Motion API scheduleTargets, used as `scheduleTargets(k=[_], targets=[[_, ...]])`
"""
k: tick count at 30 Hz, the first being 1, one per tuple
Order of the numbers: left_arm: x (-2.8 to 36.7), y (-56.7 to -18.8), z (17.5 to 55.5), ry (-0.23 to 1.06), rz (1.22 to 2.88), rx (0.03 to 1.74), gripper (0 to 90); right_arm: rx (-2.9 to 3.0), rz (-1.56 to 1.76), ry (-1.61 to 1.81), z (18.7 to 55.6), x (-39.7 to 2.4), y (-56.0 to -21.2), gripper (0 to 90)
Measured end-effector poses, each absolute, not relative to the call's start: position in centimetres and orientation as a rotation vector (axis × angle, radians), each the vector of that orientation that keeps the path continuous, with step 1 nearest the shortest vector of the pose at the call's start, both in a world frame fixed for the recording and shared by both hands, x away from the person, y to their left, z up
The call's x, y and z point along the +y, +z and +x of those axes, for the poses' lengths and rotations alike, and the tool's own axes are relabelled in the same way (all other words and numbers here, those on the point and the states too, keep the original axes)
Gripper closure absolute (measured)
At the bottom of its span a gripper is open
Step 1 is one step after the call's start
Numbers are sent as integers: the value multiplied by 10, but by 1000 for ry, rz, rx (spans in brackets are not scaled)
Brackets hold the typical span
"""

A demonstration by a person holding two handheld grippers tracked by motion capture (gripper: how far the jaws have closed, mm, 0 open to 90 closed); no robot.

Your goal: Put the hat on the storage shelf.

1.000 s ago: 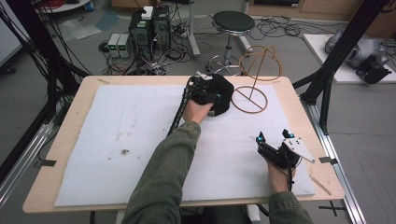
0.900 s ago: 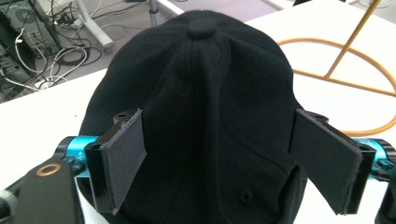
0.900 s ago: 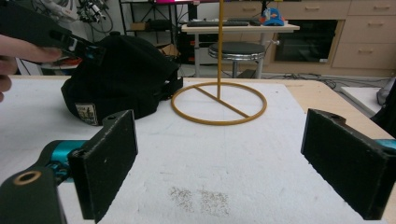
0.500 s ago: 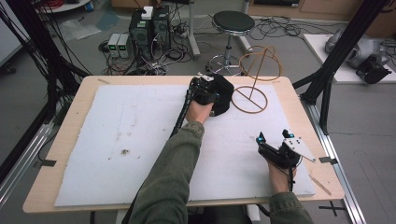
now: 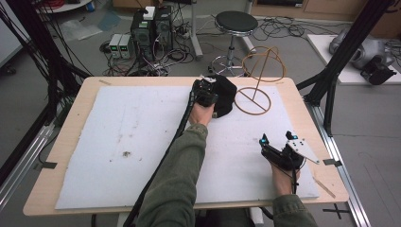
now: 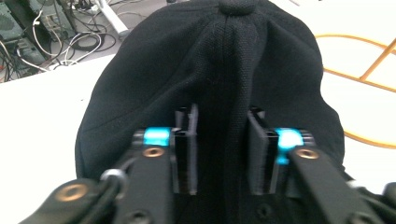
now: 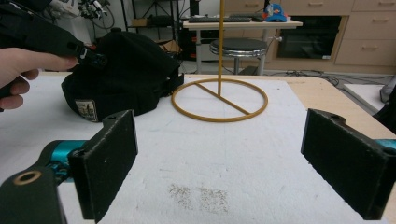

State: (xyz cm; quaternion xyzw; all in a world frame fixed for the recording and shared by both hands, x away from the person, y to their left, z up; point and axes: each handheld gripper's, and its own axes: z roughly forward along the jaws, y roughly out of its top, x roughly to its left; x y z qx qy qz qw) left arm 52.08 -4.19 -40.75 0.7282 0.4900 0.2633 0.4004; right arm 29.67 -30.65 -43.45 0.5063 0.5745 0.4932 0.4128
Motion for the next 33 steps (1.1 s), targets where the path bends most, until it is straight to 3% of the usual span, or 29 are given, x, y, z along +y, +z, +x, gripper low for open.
scheduleTargets(k=[2, 3, 5, 17, 33], targets=[[-42, -407, 521, 669, 1847, 1233, 735, 1447, 1275, 1238, 297, -307, -434, 101], [-42, -407, 521, 672, 1849, 1229, 823, 1453, 1282, 1237, 297, -306, -435, 101], [-42, -407, 520, 674, 1848, 1233, 867, 1455, 1280, 1235, 297, -306, -435, 101], [-35, -403, 522, 627, 1835, 1245, 878, 1453, 1290, 1233, 297, -308, -435, 101], [-25, -385, 507, 701, 1811, 1121, 878, 1446, 1295, 1236, 297, -310, -436, 101]])
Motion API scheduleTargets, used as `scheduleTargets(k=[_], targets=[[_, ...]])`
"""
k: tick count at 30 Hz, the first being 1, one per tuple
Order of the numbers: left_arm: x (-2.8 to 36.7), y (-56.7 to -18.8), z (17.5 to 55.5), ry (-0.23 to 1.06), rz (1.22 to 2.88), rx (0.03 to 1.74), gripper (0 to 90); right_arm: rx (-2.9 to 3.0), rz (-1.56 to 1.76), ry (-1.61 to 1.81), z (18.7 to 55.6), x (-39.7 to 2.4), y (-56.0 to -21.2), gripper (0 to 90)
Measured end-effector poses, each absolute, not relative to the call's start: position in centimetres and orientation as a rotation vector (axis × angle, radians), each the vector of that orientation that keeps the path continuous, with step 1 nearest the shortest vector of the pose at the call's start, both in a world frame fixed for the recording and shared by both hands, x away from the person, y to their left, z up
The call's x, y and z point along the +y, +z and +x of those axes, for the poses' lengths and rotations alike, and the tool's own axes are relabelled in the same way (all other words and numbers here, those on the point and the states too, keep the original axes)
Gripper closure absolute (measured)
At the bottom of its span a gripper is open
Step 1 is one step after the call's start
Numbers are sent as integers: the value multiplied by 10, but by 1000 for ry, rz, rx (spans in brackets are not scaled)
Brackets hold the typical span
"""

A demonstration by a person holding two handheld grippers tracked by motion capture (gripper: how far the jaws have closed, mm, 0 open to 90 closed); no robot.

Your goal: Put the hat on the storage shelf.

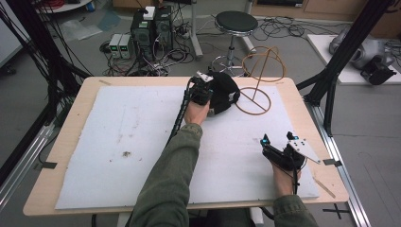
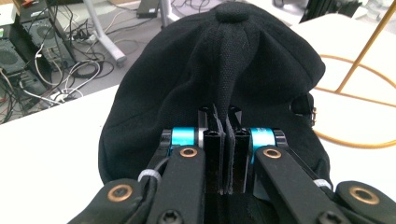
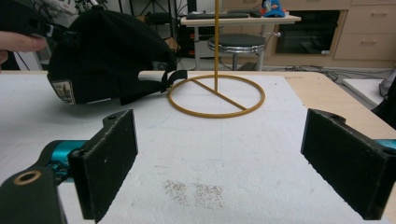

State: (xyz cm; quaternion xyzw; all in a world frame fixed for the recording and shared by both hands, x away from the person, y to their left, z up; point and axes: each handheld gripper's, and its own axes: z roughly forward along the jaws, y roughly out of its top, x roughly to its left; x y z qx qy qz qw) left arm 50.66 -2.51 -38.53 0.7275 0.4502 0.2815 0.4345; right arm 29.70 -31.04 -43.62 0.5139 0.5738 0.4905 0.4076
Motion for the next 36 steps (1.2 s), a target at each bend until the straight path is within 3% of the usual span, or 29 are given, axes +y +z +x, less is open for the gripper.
scheduleTargets(k=[14, 36], targets=[[18, -335, 484, 757, 1602, 1048, 878, 1424, 1301, 1237, 297, -309, -435, 101], [44, -291, 455, 816, 1354, 923, 877, 1422, 1304, 1258, 295, -310, -434, 101]])
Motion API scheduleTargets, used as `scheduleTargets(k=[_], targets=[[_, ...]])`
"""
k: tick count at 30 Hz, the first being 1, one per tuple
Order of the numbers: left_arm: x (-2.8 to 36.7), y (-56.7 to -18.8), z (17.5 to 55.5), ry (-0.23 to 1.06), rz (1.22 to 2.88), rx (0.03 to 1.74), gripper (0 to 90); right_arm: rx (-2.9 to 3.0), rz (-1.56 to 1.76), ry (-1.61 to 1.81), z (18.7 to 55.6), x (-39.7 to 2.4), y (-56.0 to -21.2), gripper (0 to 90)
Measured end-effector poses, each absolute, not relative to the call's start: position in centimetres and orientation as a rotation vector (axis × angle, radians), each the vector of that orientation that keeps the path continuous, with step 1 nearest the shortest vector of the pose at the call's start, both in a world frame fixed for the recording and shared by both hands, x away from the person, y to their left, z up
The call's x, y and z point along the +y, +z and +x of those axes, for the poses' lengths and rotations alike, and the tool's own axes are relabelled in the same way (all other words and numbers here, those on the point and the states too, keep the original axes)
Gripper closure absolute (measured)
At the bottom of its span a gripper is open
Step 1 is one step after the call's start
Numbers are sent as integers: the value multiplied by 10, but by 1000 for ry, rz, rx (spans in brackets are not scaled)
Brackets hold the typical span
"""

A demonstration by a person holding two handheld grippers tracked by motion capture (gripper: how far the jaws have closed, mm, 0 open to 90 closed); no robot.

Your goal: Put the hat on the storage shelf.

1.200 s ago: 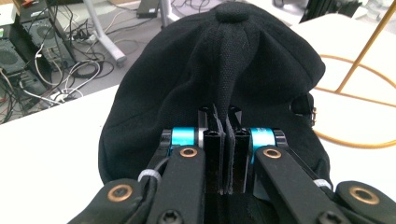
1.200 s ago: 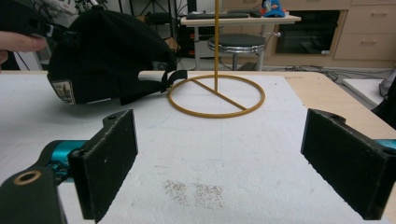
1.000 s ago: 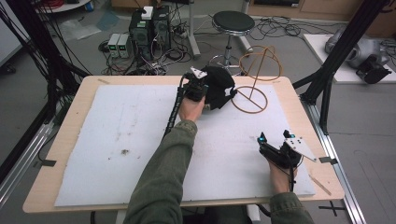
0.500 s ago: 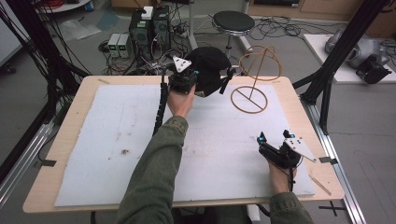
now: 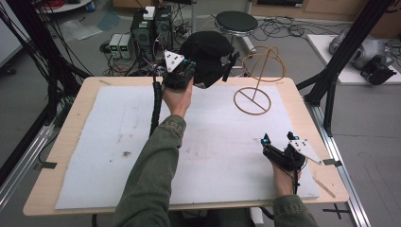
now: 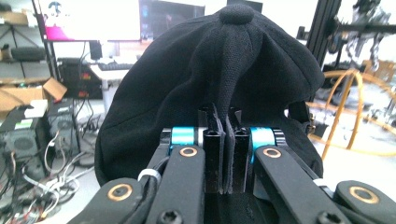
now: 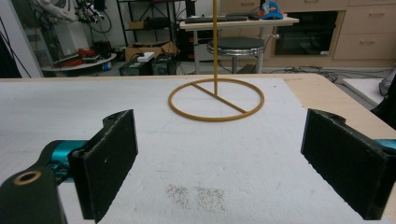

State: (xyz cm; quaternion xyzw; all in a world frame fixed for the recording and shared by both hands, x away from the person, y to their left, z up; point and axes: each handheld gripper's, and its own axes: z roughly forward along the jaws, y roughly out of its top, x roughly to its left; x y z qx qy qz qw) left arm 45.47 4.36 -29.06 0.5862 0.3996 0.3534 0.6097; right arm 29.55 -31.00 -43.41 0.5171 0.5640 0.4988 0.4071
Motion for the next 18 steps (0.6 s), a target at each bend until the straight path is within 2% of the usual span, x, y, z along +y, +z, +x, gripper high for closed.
scheduleTargets(k=[7, 18], targets=[[47, -277, 450, 795, 1275, 896, 878, 1422, 1310, 1261, 295, -309, -434, 101], [38, -264, 457, 750, 1272, 854, 877, 1409, 1302, 1264, 294, -310, -432, 101]])
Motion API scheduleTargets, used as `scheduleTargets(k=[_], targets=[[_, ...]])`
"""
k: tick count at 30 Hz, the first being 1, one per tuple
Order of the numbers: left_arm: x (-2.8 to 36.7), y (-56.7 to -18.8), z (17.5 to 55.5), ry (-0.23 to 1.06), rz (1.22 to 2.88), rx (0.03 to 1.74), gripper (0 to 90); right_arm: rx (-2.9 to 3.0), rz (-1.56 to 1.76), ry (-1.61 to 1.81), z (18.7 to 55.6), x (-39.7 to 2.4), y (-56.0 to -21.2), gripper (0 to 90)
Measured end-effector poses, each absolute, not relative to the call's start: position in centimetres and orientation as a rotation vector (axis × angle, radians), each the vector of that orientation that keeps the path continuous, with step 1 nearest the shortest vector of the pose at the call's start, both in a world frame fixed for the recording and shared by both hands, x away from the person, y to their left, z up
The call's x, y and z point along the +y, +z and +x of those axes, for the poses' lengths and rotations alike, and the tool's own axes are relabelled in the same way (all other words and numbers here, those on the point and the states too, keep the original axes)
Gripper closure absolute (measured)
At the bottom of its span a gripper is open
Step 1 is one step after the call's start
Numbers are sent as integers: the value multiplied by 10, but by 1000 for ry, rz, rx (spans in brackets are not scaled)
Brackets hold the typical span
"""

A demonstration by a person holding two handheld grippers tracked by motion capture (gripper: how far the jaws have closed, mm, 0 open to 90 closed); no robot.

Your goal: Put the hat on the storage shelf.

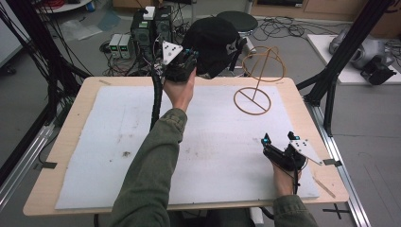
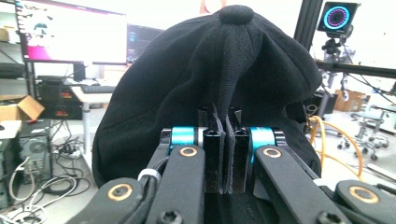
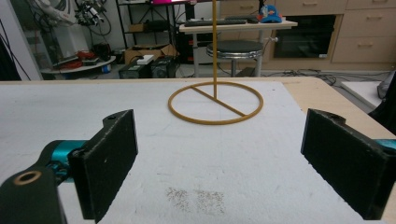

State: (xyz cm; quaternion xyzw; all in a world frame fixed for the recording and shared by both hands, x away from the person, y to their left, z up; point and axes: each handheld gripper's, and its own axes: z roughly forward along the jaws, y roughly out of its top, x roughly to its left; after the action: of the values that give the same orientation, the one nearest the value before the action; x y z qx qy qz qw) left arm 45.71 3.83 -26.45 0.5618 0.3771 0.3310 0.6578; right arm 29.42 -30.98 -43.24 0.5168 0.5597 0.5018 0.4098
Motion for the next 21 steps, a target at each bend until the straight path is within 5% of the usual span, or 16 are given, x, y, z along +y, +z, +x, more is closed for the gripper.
scheduleTargets(k=[21], targets=[[-3, -254, 480, 609, 1320, 802, 878, 1409, 1294, 1251, 294, -311, -433, 101]])
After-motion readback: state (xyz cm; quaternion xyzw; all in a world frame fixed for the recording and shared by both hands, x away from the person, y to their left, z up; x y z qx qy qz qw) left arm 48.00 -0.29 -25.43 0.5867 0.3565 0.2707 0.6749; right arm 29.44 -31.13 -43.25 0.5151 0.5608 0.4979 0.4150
